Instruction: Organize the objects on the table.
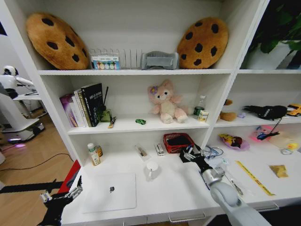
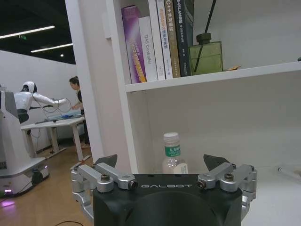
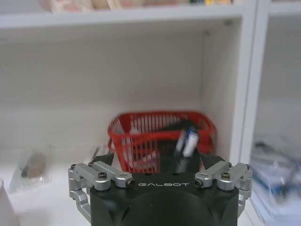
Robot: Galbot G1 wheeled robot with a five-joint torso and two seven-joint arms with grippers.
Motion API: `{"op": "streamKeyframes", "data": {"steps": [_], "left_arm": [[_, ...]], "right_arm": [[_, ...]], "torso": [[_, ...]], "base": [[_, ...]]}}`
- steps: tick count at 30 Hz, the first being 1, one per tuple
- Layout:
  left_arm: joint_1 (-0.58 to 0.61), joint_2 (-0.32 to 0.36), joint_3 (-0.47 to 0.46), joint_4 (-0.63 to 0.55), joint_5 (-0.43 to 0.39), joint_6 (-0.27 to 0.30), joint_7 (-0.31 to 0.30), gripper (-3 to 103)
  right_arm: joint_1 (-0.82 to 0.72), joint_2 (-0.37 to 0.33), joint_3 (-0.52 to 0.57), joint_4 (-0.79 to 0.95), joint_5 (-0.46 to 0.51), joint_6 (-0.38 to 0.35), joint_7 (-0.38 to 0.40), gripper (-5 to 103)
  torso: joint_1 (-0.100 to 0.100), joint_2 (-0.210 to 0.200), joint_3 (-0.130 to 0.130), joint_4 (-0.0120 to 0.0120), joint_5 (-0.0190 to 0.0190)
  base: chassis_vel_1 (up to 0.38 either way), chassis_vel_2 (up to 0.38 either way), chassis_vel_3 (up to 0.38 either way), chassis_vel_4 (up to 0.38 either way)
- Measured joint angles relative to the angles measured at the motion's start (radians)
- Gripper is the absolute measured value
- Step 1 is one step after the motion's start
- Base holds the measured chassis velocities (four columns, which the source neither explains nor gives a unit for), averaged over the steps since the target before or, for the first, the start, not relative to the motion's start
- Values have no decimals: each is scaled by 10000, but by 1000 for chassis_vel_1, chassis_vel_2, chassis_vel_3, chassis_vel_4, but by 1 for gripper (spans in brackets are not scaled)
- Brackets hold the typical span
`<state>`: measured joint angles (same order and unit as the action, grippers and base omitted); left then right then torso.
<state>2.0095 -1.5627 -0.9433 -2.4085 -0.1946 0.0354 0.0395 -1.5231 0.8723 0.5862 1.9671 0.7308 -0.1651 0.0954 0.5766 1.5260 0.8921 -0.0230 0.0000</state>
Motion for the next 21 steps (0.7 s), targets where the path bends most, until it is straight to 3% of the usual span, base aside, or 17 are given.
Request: {"op": "streamKeyframes", "data": {"steps": [1, 5, 7, 17, 21], "left_arm": [[0, 0, 0, 0, 0, 0, 0, 100], [1, 0, 0, 0, 0, 0, 0, 100], [0, 0, 0, 0, 0, 0, 0, 100], [0, 0, 0, 2, 0, 0, 0, 100], [0, 0, 0, 2, 0, 0, 0, 100]], "right_arm": [[0, 0, 0, 0, 0, 0, 0, 100], [-256, -195, 564, -377, 1414, -1405, 354, 100], [-280, -258, 599, -505, 1719, -1561, 358, 100], [176, -278, 337, -1688, 1927, -1613, 204, 100], [324, -344, 195, -2299, 1890, -1577, -232, 100]], "torso": [[0, 0, 0, 0, 0], [2, -1, 2, 4, 1], [2, -1, 2, 4, 1], [3, -3, 3, 5, 1], [3, -3, 3, 3, 0]], "base": [[0, 0, 0, 0], [0, 0, 0, 0], [0, 0, 0, 0], [0, 0, 0, 0], [0, 0, 0, 0]]}}
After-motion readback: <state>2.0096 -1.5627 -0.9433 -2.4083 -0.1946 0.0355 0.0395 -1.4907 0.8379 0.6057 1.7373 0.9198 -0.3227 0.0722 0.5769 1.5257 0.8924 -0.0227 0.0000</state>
